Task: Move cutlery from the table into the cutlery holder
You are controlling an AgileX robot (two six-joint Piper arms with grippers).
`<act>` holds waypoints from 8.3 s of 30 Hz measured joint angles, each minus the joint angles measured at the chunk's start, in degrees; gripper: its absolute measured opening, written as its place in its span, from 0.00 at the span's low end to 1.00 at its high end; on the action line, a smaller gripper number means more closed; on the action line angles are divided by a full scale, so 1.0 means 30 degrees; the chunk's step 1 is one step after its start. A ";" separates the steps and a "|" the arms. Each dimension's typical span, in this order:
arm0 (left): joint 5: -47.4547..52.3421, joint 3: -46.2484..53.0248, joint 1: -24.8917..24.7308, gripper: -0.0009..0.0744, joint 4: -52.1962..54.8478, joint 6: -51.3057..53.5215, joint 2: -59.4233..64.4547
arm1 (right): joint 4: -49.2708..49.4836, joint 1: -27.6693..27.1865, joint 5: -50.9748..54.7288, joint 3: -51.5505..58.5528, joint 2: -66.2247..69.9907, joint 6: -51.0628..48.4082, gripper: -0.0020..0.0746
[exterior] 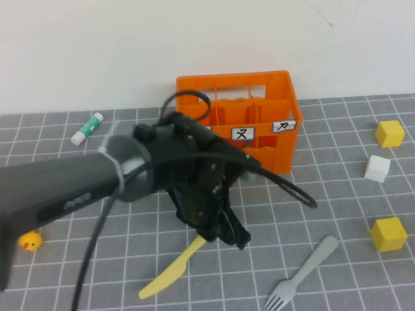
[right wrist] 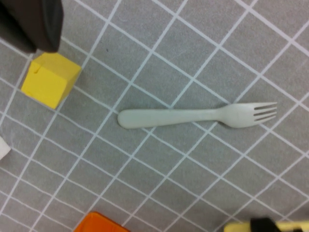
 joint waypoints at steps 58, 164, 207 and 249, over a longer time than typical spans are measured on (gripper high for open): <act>-0.2668 0.1271 0.1133 0.46 0.0619 -0.2964 0.0681 | 0.0655 0.0000 -0.0518 0.0560 0.0000 -0.0013 0.02; -2.6923 0.1286 0.1303 0.15 -0.0832 0.2879 -0.1287 | 0.1323 0.0000 -0.0776 0.0560 0.0000 -0.0412 0.02; -0.5040 1.9514 0.3997 0.01 0.1512 -0.2389 -3.1757 | 0.4623 0.1209 0.5389 -0.4320 1.1407 -0.0748 0.02; -0.6062 2.0168 0.3997 0.01 0.1661 -0.3120 -3.3888 | -0.6021 0.6316 -0.0970 -1.1954 2.1061 1.1070 0.02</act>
